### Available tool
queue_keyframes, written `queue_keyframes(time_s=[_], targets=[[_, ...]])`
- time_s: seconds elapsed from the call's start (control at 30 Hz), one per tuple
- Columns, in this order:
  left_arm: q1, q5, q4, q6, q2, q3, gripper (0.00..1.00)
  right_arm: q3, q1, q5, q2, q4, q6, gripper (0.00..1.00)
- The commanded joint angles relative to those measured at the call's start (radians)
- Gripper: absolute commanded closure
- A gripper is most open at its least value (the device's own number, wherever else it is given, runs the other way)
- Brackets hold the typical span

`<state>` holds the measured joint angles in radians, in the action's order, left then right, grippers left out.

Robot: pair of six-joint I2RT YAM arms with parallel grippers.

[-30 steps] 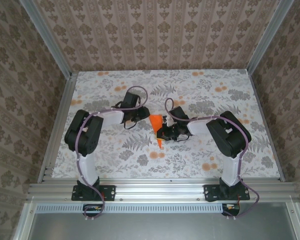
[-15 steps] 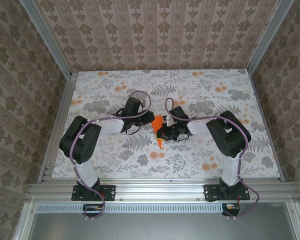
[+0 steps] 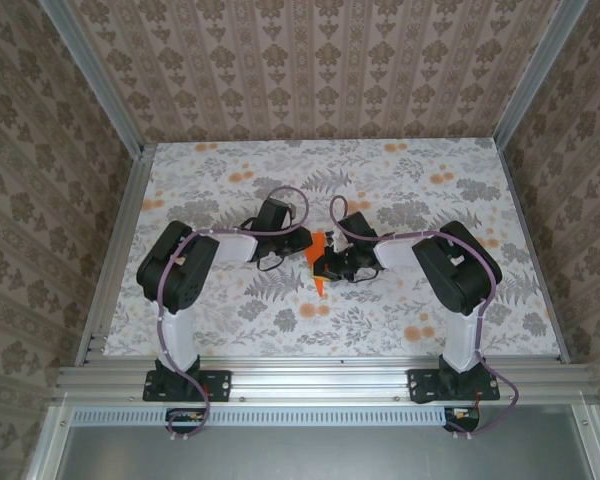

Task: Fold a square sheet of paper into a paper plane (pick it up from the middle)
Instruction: Fold the wing for the fifth time at the center of the table.

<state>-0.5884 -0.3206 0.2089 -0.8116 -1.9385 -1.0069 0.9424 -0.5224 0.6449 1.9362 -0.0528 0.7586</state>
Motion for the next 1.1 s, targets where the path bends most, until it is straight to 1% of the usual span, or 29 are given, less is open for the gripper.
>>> queue_keyframes(time_s=[0.0,0.27,0.4,0.5,0.57,0.63,0.73,0.8,0.9,1.0,1.07], targets=[[0.027,0.056,-0.045,0.008,-0.036,-0.024,0.81,-0.076,-0.013,-0.126,0.120,0.259,-0.010,0.97],[0.048,0.115,-0.123,0.026,-0.081,-0.108,0.81,-0.100,-0.012,-0.127,0.120,0.260,-0.017,0.97],[0.062,0.117,-0.141,0.033,-0.096,-0.144,0.81,-0.093,-0.013,-0.114,0.099,0.248,-0.014,0.97],[0.064,0.126,-0.188,0.061,-0.093,-0.209,0.80,-0.058,-0.013,-0.096,0.062,0.242,-0.017,0.95],[0.064,0.135,-0.221,0.082,-0.080,-0.257,0.76,-0.017,-0.013,-0.085,0.013,0.244,-0.018,0.93],[0.064,0.146,-0.257,0.099,-0.059,-0.292,0.73,0.031,-0.013,-0.086,-0.047,0.255,-0.021,0.90],[0.064,0.175,-0.322,0.116,-0.024,-0.321,0.68,0.085,-0.010,-0.131,-0.149,0.289,-0.033,0.80],[0.062,0.192,-0.355,0.120,0.003,-0.314,0.63,0.097,-0.002,-0.168,-0.207,0.303,-0.040,0.75],[0.054,0.224,-0.413,0.119,0.039,-0.289,0.59,0.094,0.023,-0.236,-0.267,0.330,-0.051,0.68],[0.022,0.271,-0.475,0.122,0.076,-0.265,0.55,0.071,0.055,-0.328,-0.311,0.357,-0.060,0.63],[-0.021,0.328,-0.539,0.126,0.093,-0.267,0.51,0.050,0.089,-0.376,-0.327,0.367,-0.054,0.59]])
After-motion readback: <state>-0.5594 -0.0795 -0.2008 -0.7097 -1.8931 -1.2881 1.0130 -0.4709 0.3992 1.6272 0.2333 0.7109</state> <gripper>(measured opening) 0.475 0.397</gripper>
